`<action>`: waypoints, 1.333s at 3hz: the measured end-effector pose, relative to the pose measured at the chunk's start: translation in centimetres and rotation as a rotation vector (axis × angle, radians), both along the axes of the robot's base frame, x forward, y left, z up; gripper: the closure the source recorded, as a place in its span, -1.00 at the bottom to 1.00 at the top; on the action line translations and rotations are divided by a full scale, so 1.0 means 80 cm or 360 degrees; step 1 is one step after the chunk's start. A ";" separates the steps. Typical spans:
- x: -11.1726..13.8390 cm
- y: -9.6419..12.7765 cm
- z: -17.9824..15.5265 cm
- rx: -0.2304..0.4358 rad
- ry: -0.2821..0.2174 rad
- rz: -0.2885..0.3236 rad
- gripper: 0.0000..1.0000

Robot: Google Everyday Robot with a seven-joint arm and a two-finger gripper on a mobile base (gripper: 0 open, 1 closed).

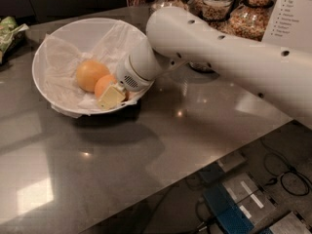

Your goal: Pick orange from white bowl

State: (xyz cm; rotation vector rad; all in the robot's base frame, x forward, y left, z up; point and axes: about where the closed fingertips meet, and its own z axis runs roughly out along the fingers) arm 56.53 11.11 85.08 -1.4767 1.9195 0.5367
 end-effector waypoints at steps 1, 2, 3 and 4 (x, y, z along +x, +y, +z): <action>-0.002 -0.007 0.009 0.0056 0.0011 0.0023 1.00; -0.001 -0.025 0.031 0.0152 0.0011 0.0054 1.00; -0.001 -0.037 0.045 0.0178 -0.0011 0.0063 1.00; -0.002 -0.043 0.051 0.0185 -0.0026 0.0067 1.00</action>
Offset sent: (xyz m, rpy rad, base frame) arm 0.0015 -0.0427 0.0473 0.1745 0.0038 0.0520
